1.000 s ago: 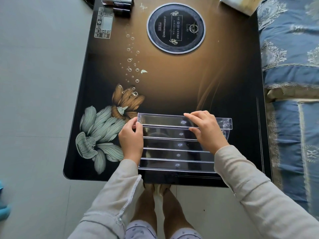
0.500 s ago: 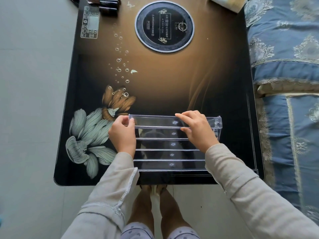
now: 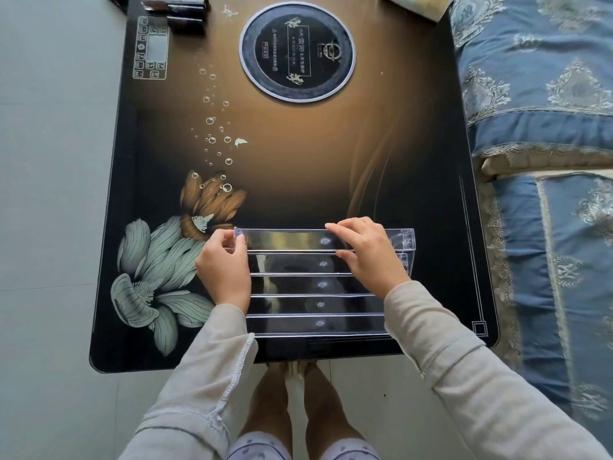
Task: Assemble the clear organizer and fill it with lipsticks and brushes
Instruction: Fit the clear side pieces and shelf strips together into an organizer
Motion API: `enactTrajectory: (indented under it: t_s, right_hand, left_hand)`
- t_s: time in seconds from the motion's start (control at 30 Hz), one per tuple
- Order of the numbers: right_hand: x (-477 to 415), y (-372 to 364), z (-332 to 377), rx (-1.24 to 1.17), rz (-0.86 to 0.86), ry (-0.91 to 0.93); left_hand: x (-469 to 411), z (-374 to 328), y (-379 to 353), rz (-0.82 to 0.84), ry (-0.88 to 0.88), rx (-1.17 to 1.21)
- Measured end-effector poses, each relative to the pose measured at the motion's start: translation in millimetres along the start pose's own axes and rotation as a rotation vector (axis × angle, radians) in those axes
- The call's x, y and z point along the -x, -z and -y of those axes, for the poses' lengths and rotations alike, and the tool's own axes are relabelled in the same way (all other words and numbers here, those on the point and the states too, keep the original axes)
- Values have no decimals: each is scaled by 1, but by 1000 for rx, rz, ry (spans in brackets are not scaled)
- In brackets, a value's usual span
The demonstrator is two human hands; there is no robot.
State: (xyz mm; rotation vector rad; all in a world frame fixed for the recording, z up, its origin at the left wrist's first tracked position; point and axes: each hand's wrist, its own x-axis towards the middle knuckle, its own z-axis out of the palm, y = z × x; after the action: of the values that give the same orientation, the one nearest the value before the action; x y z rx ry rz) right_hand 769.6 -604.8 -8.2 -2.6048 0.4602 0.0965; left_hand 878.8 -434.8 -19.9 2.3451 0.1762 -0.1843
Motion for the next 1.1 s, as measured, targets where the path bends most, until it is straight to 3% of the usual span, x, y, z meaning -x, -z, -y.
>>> enactTrajectory:
  t_s: [0.5, 0.6, 0.7, 0.8, 1.1]
  right_hand:
    - [10, 3, 1, -83, -101, -10]
    - [24, 12, -4, -172, -436, -182]
    - [34, 21, -16, -315, -678, -576]
    - [38, 22, -32, -486, -598, -855]
    - [42, 13, -39, -487, -529, -883]
  left_hand:
    - [1, 2, -2, 2, -1, -7]
    - [1, 1, -2, 2, -5, -6]
    - [2, 1, -2, 5, -8, -3]
    - [1, 2, -2, 0, -8, -6]
    - [2, 0, -2, 3, -15, -15]
